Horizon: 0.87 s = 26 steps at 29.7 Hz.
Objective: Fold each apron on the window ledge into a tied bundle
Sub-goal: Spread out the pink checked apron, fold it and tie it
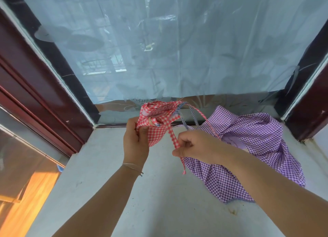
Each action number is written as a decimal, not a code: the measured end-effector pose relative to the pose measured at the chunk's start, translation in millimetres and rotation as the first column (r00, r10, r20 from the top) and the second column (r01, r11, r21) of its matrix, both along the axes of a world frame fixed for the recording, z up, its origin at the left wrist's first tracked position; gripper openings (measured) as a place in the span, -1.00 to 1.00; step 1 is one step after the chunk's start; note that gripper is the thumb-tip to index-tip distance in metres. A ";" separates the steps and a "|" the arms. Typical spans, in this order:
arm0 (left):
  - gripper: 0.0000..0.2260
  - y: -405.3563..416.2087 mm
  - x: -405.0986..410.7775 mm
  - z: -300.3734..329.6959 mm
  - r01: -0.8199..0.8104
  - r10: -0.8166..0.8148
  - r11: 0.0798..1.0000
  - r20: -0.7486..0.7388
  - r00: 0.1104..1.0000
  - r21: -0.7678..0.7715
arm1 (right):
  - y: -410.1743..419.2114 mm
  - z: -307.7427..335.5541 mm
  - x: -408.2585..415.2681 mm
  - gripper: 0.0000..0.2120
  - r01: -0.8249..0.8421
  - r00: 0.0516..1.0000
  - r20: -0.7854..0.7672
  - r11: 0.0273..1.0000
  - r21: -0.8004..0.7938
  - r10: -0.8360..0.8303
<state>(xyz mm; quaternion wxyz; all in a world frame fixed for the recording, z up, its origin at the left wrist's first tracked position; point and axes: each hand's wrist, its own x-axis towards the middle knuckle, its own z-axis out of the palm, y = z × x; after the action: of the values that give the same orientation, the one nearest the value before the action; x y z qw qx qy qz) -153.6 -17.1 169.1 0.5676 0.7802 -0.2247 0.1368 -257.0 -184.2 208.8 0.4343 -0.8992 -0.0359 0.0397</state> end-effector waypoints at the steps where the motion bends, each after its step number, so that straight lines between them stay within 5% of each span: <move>1: -0.91 3.3 3.4 -1.1 -0.001 0.001 1.000 0.028 1.000 0.023 | -4.8 3.1 -1.0 -0.80 -0.001 1.000 0.003 1.000 0.031 0.001; 3: -0.90 10.5 10.7 -2.0 -0.007 0.001 0.998 0.097 0.995 0.065 | -16.3 10.7 -3.4 -0.80 -0.046 0.997 -0.065 0.996 0.075 0.051; 5: -0.89 17.6 17.3 -2.0 -0.005 -0.022 0.992 0.213 0.977 0.126 | -26.8 17.1 -4.8 -0.56 -0.077 0.988 -0.134 0.997 0.025 0.079; 7: -0.88 21.1 20.8 1.1 0.005 -0.070 0.981 0.328 0.942 0.194 | -35.0 21.2 -1.8 -0.46 0.100 0.995 0.008 0.995 0.005 -0.100; 10: -0.91 18.7 21.1 10.4 0.055 -0.149 0.971 0.410 0.900 0.233 | -42.5 28.3 8.4 -0.63 0.353 0.871 0.296 0.919 0.178 -0.392; 15: -0.88 18.8 21.2 14.9 0.160 -0.272 0.952 0.480 0.834 0.261 | -43.5 40.3 21.2 -0.47 0.140 0.987 0.080 0.990 0.013 -0.141; 22: -0.86 26.2 38.6 17.3 0.138 -0.233 0.952 0.354 0.906 0.274 | -53.2 48.4 27.0 -0.88 0.155 0.981 0.119 0.988 -0.023 -0.152; 26: -0.72 19.9 42.4 21.7 0.065 -0.353 0.873 0.535 0.768 0.483 | -45.0 48.7 29.7 -0.78 0.118 0.981 0.146 0.990 0.072 -0.128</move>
<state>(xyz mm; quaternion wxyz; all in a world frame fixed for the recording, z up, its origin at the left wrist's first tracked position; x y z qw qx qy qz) -111.2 2.8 190.8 0.2869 0.7701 -0.5071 0.2599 -227.3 -229.2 257.5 0.4603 -0.8859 -0.0141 -0.0563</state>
